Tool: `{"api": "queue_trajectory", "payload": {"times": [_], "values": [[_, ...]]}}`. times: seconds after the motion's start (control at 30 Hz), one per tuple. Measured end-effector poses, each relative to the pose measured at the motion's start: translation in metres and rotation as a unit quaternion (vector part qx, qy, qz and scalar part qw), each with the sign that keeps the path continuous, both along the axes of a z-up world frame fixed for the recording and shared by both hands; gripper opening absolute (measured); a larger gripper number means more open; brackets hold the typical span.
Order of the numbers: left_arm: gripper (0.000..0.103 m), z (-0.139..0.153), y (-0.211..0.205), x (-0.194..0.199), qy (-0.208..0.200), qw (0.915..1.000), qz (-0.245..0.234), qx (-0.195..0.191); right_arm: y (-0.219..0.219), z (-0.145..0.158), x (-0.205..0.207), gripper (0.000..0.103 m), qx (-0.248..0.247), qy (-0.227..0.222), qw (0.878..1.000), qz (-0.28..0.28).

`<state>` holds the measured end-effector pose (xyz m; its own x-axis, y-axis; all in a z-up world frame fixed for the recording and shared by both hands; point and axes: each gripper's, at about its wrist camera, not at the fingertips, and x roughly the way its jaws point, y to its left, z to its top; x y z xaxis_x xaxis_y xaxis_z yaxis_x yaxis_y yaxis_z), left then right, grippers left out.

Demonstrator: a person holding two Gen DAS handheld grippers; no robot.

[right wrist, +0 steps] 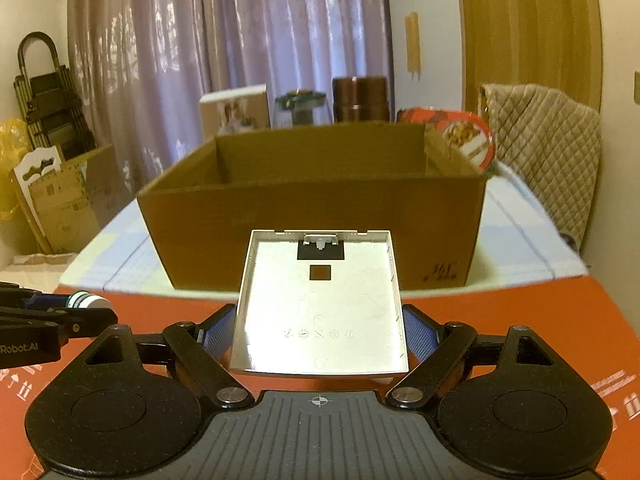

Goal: Organize rigid objects
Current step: 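Lift and carry the jar and white tray over the cardboard box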

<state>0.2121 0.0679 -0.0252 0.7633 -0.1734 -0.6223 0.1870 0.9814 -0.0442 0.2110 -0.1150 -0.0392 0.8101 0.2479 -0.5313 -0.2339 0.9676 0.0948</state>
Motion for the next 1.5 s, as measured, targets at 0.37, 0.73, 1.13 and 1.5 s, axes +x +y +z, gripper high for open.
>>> {"api": "queue_trajectory", "payload": {"times": [0.37,0.73,1.13,1.5], "values": [[0.027,0.052,-0.026,0.016,-0.075,0.9965,-0.012,-0.034,-0.026,0.064,0.011,0.083,-0.002,-0.056,0.998,-0.004],[0.027,0.075,-0.038,0.074,-0.1,0.9932,-0.007,-0.059,-0.048,0.086,0.073,0.083,0.038,-0.069,0.996,-0.048],[0.027,0.06,-0.019,0.144,-0.082,0.9955,0.03,-0.039,-0.031,0.067,0.138,0.083,0.035,-0.047,0.997,-0.05],[0.027,0.039,-0.011,0.161,-0.055,0.9966,0.045,-0.041,-0.011,0.044,0.16,0.083,0.026,-0.02,0.999,-0.039]]}}
